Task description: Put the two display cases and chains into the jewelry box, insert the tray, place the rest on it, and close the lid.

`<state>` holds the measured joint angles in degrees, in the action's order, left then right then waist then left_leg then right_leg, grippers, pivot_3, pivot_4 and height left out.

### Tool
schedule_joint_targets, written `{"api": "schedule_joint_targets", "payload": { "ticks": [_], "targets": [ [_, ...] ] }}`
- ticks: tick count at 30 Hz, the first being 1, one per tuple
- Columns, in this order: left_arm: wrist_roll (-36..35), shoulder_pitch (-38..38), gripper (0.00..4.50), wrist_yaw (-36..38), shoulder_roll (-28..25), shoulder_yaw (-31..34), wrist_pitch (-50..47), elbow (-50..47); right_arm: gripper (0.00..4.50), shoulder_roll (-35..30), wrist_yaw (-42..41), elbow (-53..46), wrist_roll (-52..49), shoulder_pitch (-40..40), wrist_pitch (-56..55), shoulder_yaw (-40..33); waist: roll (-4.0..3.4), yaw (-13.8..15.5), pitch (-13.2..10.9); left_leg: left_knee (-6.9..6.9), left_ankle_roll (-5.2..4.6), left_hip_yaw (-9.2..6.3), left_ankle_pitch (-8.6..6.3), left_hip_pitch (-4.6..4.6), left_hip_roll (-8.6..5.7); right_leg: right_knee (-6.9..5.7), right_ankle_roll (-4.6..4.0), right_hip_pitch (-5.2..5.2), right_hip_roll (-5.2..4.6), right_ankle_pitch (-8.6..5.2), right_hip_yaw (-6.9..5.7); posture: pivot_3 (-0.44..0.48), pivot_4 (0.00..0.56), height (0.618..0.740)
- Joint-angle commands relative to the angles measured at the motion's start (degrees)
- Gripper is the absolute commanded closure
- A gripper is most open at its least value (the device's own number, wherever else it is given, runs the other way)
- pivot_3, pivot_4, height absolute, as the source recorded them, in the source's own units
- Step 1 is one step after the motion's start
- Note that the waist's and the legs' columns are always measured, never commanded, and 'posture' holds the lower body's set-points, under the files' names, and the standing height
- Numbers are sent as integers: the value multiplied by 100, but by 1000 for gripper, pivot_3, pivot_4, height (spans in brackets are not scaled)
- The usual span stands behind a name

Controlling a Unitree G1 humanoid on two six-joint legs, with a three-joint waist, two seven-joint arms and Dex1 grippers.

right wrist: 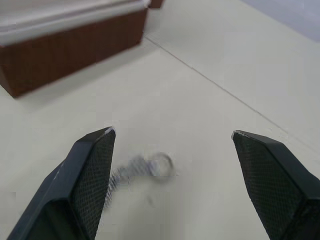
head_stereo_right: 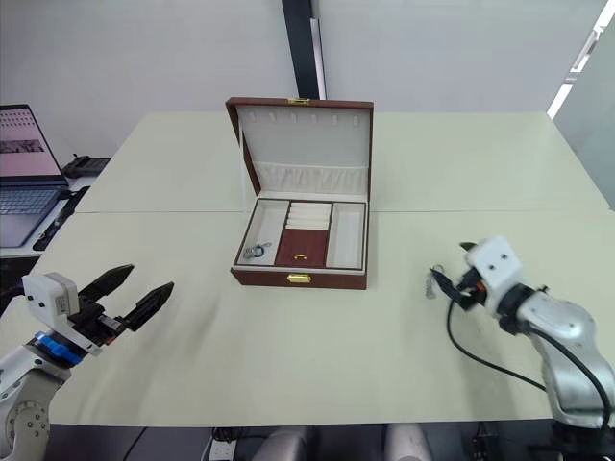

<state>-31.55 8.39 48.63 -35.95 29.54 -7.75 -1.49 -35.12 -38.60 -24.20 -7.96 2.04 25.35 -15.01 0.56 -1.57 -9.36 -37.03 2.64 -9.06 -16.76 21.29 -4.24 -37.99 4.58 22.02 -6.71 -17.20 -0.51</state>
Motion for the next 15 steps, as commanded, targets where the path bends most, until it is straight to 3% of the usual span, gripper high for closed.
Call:
{"api": "schedule_joint_targets", "payload": {
  "ticks": [1,6,9,15],
  "targets": [
    [43,58,0,252,-152,77,174,105,547,18,48,32,-81,583,-608,-569,0,-8,0,1,0,1,0,-5,0,-1,0,-4,0,0,1,0,150,740],
    [98,92,0,406,-159,19,192,291,547,196,102,177,-210,1315,-915,-939,0,-21,0,5,-17,5,-10,-40,3,3,1,-38,2,-1,4,0,150,740],
    [68,88,0,462,-191,-6,59,276,46,303,129,160,-351,1546,-882,-1043,0,-11,0,4,-18,2,-10,-42,3,2,1,-40,2,-1,3,0,150,740],
    [85,43,0,560,-248,-25,-25,255,46,292,245,22,-362,1628,-904,-951,0,-10,0,4,-19,-2,-11,-44,3,4,1,-46,2,-1,1,0,150,740]
  ]
}}
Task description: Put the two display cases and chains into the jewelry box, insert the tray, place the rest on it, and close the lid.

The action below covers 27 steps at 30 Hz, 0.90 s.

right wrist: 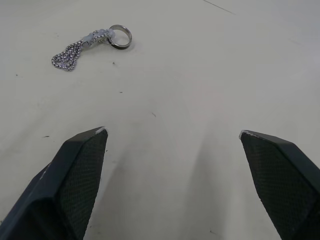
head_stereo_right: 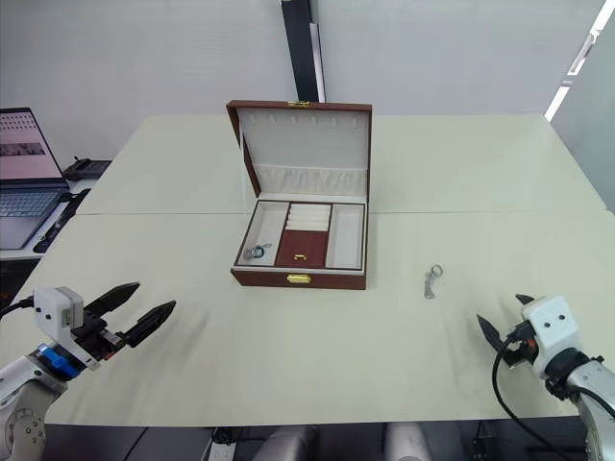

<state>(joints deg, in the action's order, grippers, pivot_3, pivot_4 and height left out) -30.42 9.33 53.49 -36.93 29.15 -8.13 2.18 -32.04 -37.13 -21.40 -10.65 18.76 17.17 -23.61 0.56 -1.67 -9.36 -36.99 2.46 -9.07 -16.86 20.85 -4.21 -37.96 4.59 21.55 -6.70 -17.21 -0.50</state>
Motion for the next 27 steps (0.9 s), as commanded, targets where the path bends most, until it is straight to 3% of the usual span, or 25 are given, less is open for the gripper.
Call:
{"api": "schedule_joint_targets", "payload": {
  "ticks": [1,7,15,22,27],
  "targets": [
    [-25,-62,0,96,-161,7,8,-112,46,-19,124,-273,-85,-60,-81,-73,0,0,0,0,0,0,0,0,0,0,0,0,0,0,0,0,150,740],
    [-160,-75,0,296,-360,-151,-355,-560,46,-52,234,-312,-11,-106,-58,18,0,2,0,0,2,-2,1,0,-1,1,0,-3,-1,0,-2,0,150,740],
    [-463,-156,0,1366,-820,-1027,-668,-1829,46,-70,258,-570,34,-18,-58,224,-1,3,0,-1,4,-2,2,-1,-1,3,0,-6,-1,0,-1,0,150,740],
    [-874,-674,0,1872,-780,-1849,-803,-2595,46,122,545,-1161,54,-3,335,763,-2,-4,1,-1,6,-2,3,-1,0,4,0,-9,0,0,-2,0,150,740],
    [-930,-1078,0,1940,-647,-2123,-785,-2609,46,431,1055,-1583,101,-254,963,1229,-2,1,1,-1,4,-3,2,-2,-1,3,-1,-11,1,0,-3,0,150,740]
  ]
}}
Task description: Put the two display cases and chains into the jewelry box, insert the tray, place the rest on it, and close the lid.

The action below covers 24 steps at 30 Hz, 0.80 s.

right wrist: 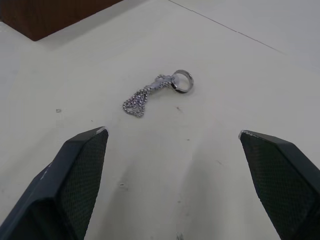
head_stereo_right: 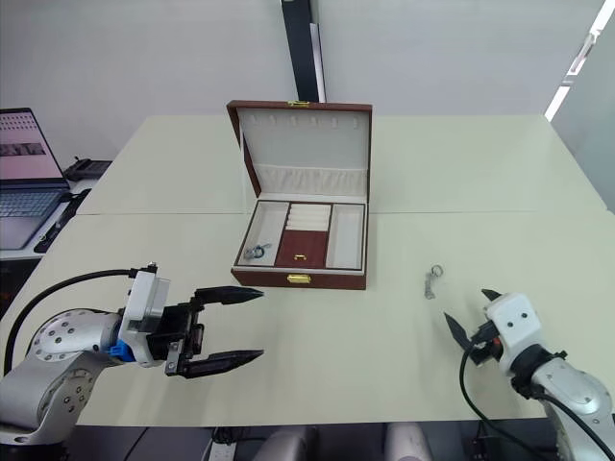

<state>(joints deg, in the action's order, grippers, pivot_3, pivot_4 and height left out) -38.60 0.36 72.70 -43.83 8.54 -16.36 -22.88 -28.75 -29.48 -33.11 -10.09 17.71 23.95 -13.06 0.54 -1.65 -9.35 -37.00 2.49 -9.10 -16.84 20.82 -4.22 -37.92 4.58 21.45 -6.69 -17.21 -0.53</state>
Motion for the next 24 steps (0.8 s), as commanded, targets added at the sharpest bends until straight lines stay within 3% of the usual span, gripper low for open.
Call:
{"api": "schedule_joint_targets", "payload": {
  "ticks": [1,8,16,23,24],
  "targets": [
    [-93,-251,0,15,70,-92,47,-63,46,180,447,-477,114,-227,486,319,0,-1,0,0,0,-1,0,0,0,0,0,0,1,0,-1,0,150,740],
    [7,-390,0,22,159,-191,129,76,46,695,1293,-487,510,-793,1418,1021,-1,-2,0,1,13,-3,7,1,0,0,-1,4,1,0,0,0,150,740],
    [204,-225,0,26,307,-255,397,165,46,1429,2101,213,641,-1605,2219,1070,-1,-9,0,1,14,-3,8,1,0,-2,-1,8,3,0,3,0,150,740],
    [303,-159,0,-7,375,-310,556,210,46,1655,2312,477,668,-1982,2658,1094,-2,-11,1,1,14,-2,8,1,0,-3,-1,10,3,0,4,0,150,740],
    [314,-153,0,-12,382,-312,575,217,219,1662,2324,487,677,-1997,2688,1111,-2,-11,1,1,14,-2,8,1,0,-3,-1,10,3,0,4,0,150,740]
  ]
}}
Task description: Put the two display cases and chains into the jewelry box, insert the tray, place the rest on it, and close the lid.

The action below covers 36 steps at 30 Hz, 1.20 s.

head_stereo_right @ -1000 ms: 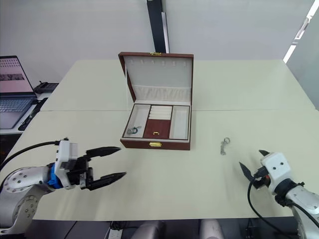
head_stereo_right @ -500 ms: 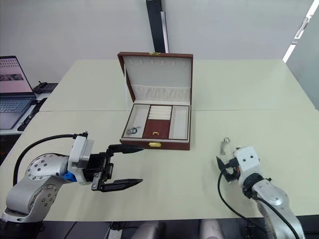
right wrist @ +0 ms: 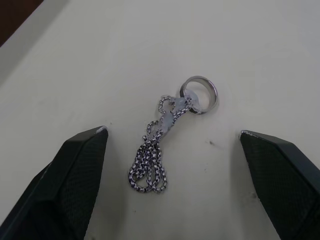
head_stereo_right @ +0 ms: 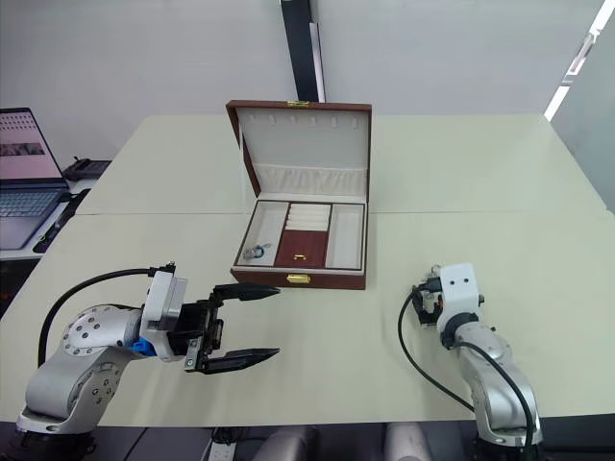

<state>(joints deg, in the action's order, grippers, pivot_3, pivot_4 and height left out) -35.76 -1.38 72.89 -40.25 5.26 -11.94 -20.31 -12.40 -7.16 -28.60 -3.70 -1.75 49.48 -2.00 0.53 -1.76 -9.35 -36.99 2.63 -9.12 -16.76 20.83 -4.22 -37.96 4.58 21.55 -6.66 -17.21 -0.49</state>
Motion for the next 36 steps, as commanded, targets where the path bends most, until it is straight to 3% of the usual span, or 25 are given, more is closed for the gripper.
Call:
{"api": "schedule_joint_targets", "payload": {
  "ticks": [1,6,17,30,36],
  "targets": [
    [42,30,0,-37,34,14,150,-37,439,9,94,45,64,-56,149,43,0,0,0,0,0,0,0,0,0,0,0,0,0,0,0,0,150,740],
    [76,70,0,-57,58,-21,204,-27,1958,30,123,81,69,-81,192,83,0,0,1,0,0,-1,0,0,0,0,0,0,0,0,0,0,150,740],
    [139,76,0,-57,73,-77,308,70,4483,-76,72,106,29,-114,170,52,0,-2,2,-1,0,-1,0,0,0,0,0,-1,0,0,-1,0,150,740],
    [46,132,0,-242,138,21,299,26,4483,-778,-731,-635,-155,-15,-420,165,0,-6,1,0,-1,0,0,1,0,-1,0,1,0,0,0,0,150,740],
    [-63,211,0,-441,169,99,240,-52,4483,-1210,-1243,-1048,-292,-336,-486,482,0,-7,1,0,-1,0,-1,1,1,0,0,0,1,0,-1,0,150,740]
  ]
}}
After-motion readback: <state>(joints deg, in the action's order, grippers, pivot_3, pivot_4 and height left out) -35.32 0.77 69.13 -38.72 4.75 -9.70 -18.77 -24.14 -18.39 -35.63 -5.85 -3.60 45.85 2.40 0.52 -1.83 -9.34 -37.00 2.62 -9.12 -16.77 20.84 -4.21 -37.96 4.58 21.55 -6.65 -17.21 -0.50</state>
